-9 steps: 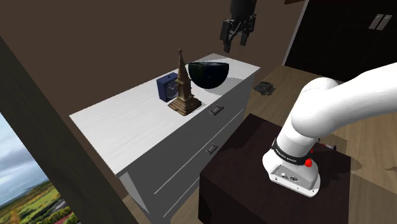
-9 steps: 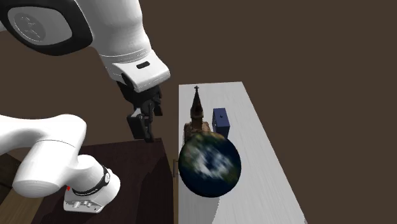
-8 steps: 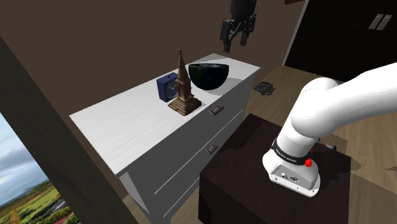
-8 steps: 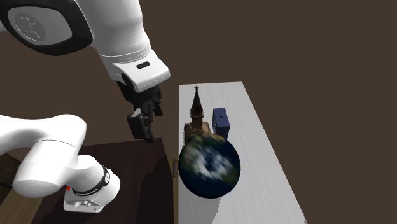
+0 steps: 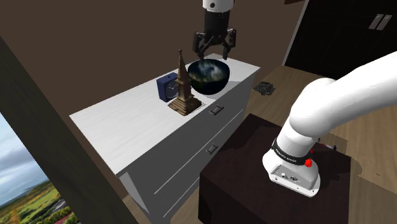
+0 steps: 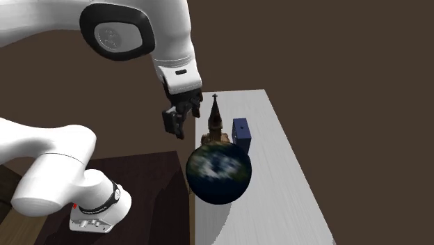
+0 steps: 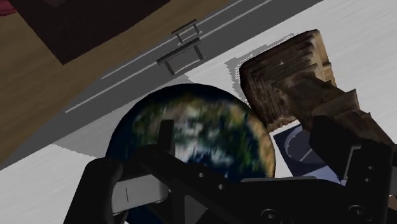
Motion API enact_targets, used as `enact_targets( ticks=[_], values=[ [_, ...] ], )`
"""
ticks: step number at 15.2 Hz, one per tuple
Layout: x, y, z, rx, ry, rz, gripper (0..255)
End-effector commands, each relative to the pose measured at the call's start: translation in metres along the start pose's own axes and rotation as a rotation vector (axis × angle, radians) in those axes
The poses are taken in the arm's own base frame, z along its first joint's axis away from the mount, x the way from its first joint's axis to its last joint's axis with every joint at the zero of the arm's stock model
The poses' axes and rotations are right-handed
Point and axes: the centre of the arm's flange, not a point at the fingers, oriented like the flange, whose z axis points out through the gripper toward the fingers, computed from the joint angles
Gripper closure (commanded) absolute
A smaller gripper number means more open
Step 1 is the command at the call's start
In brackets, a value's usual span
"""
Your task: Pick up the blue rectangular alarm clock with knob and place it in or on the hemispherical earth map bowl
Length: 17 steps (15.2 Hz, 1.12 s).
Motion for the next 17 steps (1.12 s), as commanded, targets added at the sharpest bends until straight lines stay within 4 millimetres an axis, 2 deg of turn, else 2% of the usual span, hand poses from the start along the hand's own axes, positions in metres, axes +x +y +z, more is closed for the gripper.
enact_targets(
  ticks=[1, 5, 10, 16, 17],
  values=[
    [0.006, -0.022, 0.013, 0.001, -0.007, 0.116, 0],
    [0.026, -0.067, 0.034, 0.002, -0.021, 0.327, 0],
    [0.062, -0.115, 0.062, 0.002, -0.038, 0.592, 0],
    [0.12, -0.157, 0.095, 0.002, -0.059, 0.909, 0],
    [0.12, -0.157, 0.096, 0.002, -0.059, 0.91, 0]
  ],
)
